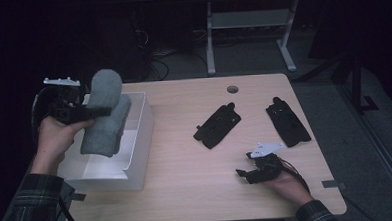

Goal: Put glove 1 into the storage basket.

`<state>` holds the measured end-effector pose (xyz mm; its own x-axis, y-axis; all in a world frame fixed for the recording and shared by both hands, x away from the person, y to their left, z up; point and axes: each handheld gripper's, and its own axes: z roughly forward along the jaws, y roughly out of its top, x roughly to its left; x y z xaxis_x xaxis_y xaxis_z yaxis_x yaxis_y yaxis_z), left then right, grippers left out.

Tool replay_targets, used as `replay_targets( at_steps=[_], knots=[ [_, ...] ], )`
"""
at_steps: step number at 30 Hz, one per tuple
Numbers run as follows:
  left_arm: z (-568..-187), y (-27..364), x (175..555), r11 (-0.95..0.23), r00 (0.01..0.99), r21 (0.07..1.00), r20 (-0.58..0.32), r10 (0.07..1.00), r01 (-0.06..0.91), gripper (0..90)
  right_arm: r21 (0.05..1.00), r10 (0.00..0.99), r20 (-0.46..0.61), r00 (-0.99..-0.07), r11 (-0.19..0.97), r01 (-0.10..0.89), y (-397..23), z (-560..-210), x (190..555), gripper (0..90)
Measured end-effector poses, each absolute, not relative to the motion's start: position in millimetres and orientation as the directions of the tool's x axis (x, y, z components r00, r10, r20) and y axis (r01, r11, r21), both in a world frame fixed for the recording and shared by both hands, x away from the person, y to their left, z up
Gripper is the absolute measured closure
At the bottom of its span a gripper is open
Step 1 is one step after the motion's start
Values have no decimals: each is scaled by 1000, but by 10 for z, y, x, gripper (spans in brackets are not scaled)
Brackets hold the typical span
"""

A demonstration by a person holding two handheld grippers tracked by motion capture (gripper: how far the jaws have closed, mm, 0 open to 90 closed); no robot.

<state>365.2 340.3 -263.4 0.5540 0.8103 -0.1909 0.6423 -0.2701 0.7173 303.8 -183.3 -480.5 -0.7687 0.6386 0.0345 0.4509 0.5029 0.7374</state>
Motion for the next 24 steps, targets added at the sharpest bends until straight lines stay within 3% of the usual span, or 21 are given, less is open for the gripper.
replay_targets(
  at_steps=[10, 24],
  knots=[
    [-3250, 3560, 3760, -264, 500, 619, -243, 831, 740, 718, 737, 639, 34, -769, 503, 451, -1834, -4804, 3038, 253],
    [-3961, 3616, 3994, -287, 448, 501, -236, 862, 816, 691, 737, 639, 34, -768, 503, 452, -1833, -4804, 3037, 253]
  ],
)
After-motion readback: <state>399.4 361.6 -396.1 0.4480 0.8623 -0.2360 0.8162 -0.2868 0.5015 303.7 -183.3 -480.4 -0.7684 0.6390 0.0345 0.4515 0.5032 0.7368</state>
